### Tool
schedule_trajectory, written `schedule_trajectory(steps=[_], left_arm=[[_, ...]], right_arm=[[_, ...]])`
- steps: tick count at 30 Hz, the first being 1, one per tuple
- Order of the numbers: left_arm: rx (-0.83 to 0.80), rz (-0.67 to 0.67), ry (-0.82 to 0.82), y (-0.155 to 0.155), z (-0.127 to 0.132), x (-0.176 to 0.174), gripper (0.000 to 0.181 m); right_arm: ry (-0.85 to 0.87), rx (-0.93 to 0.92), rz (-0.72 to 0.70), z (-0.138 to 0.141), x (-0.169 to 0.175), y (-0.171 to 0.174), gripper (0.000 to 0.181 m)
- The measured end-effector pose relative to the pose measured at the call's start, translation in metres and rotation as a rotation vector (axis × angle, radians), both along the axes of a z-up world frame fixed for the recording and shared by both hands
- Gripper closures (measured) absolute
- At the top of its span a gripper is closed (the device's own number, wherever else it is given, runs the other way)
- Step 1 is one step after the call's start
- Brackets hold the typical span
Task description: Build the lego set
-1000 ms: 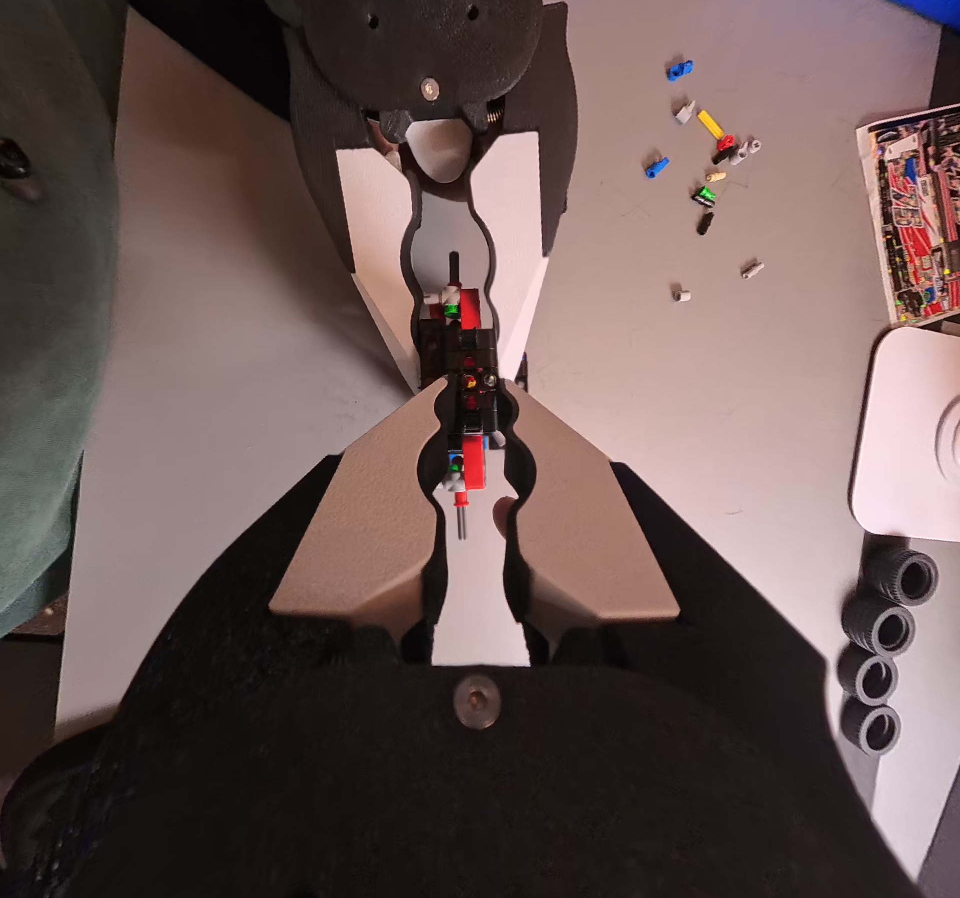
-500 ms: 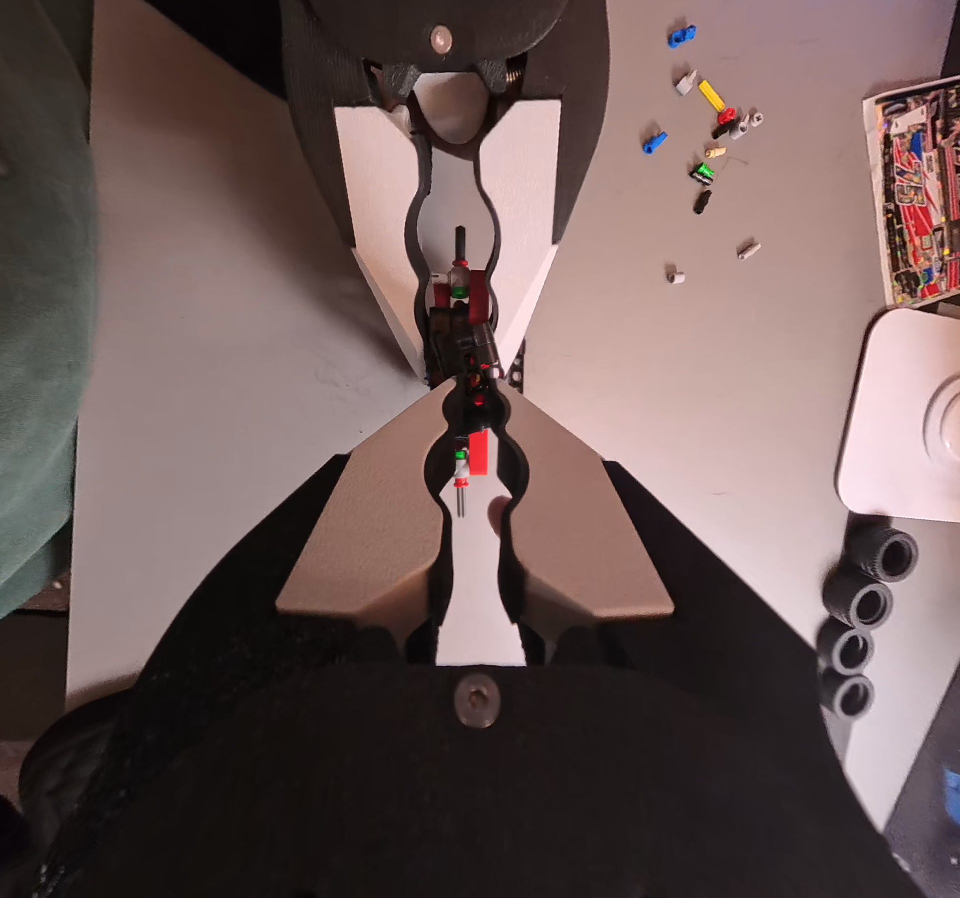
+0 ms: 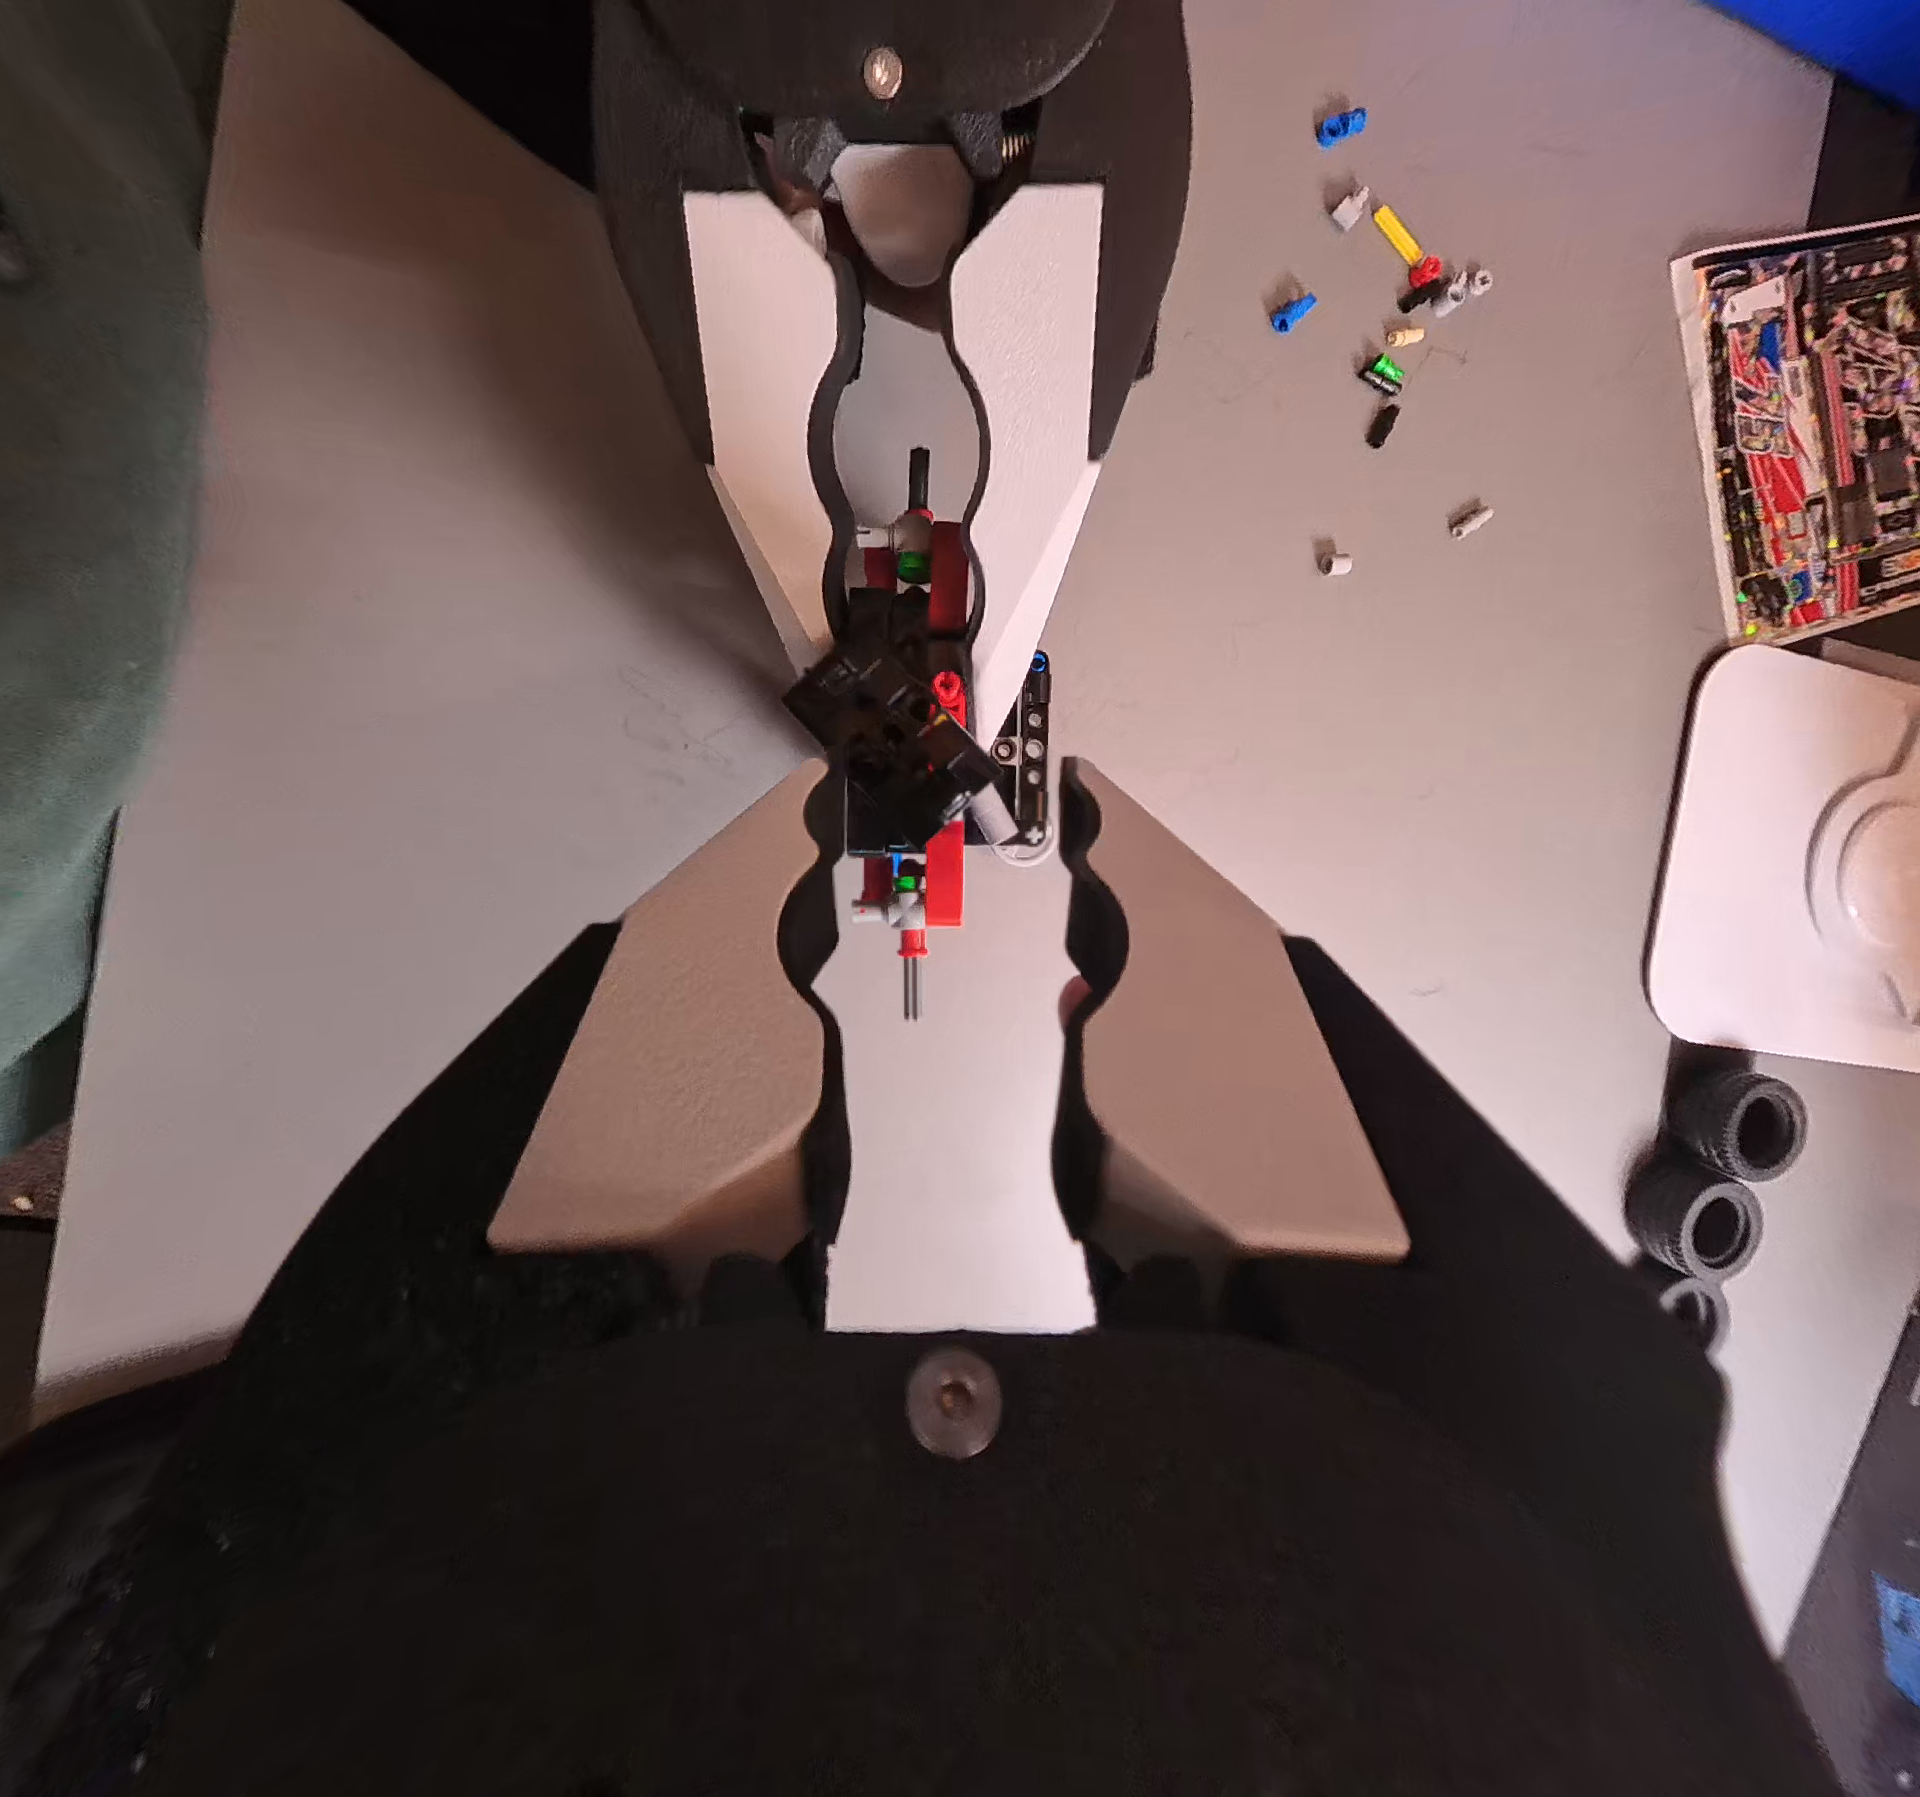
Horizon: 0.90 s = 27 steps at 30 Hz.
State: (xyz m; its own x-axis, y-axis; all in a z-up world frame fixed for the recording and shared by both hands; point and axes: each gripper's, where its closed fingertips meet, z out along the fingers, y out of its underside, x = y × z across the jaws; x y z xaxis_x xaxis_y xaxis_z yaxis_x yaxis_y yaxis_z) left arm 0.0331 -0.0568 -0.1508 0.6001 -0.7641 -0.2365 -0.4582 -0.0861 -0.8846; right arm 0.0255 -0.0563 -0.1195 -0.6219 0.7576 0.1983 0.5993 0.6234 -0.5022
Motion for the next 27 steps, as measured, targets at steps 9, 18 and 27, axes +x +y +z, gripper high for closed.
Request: schedule_trajectory(steps=[9,18,27], left_arm=[[0.060,-0.005,0.049,-0.004,-0.002,0.006,0.157],[0.124,0.027,0.040,-0.006,0.001,0.006,0.144],[0.095,0.003,0.004,-0.010,0.000,0.003,0.124]], right_arm=[[0.111,0.131,0.042,-0.029,0.010,-0.004,0.135],[0.311,0.183,-0.013,-0.040,0.013,-0.006,0.155],[0.389,0.204,-0.003,-0.043,0.018,-0.009,0.156]])
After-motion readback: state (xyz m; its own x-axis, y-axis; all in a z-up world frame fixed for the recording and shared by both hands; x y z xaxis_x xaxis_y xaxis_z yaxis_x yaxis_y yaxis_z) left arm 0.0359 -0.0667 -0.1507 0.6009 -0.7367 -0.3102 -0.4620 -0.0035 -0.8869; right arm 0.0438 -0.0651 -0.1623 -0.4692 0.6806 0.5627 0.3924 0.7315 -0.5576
